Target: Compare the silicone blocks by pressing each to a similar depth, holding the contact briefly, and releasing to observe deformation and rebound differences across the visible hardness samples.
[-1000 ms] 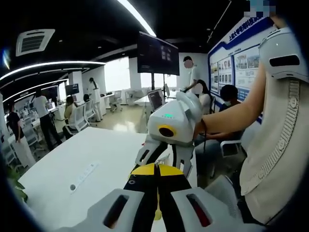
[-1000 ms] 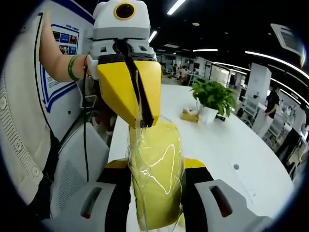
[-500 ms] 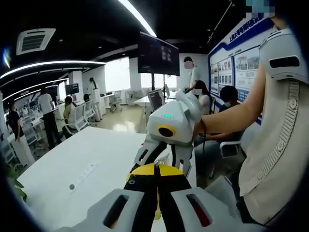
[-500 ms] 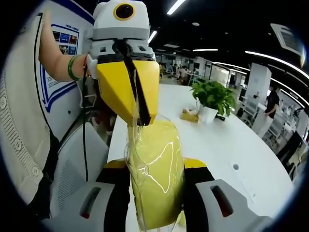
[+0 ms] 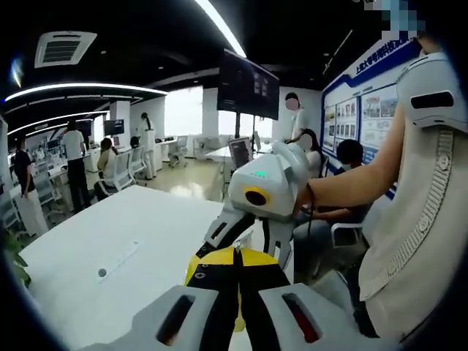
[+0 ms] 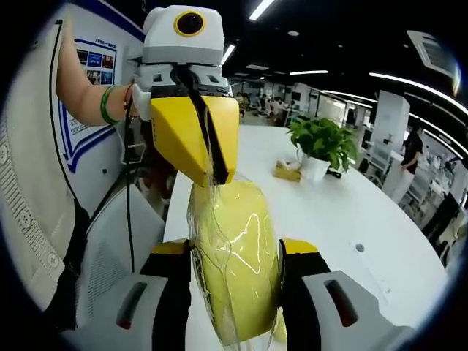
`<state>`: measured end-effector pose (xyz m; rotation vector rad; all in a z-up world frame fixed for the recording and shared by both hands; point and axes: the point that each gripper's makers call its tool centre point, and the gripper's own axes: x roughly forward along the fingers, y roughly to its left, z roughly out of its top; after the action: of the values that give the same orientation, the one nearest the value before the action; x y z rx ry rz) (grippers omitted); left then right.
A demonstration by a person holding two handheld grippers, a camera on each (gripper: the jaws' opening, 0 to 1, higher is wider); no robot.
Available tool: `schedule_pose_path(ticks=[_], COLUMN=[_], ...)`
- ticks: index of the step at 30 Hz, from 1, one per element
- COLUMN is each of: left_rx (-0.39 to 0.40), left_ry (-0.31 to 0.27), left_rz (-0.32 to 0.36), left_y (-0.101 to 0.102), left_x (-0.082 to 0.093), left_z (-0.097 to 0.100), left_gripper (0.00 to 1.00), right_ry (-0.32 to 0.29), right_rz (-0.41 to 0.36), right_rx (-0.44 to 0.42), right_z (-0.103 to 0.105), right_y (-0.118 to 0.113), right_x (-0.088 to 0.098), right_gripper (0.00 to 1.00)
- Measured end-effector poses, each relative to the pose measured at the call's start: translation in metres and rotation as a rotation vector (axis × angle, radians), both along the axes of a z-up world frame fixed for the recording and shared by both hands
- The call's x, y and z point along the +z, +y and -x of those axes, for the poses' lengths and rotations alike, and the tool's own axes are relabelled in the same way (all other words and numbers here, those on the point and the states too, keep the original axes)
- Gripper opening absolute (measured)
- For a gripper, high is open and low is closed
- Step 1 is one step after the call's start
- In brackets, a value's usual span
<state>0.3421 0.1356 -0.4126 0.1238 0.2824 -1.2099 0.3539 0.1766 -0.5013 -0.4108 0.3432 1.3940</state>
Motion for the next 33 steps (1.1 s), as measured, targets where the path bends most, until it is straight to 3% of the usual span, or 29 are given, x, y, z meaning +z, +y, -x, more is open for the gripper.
schedule_pose_path(ticks=[8, 11, 18, 26, 28, 29, 33], left_rx=[0.020, 0.038, 0.091, 0.147, 0.156, 0.180, 0.196], left_ry=[0.017, 0.029, 0.084, 0.176, 0.162, 0.197, 0.211], left_rz=[0.019, 0.019, 0.025, 0.029, 0.012, 0.016, 0.019], left_y=[0.010, 0.016, 0.034, 0.058, 0.063, 0.067, 0.069], left_x=[-0.004, -0.009, -0.029, -0.073, -0.085, -0.094, -0.114], left_z=[-0.005, -0.009, -0.019, -0.031, -0.036, -0.041, -0.052], left_gripper=[0.00, 0.00, 0.00, 0.00, 0.00, 0.00, 0.00], right_ry=[0.001, 0.003, 0.057, 0.144, 0.088, 0.086, 0.106], right_rz=[0.000, -0.047, -0.185, -0.445, -0.426, -0.419, -0.473], right_rx=[-0.028, -0.086, -0.315, -0.573, -0.621, -0.661, -0.828], right_z=[-0.006, -0.012, -0.022, 0.000, 0.006, 0.011, 0.022], right_y=[0.002, 0.000, -0.029, -0.079, -0.092, -0.101, -0.129], right_x=[-0.003, 0.001, 0.008, 0.023, 0.021, 0.016, 0.009], right_gripper=[0.48, 0.51, 0.62, 0.70, 0.68, 0.67, 0.67])
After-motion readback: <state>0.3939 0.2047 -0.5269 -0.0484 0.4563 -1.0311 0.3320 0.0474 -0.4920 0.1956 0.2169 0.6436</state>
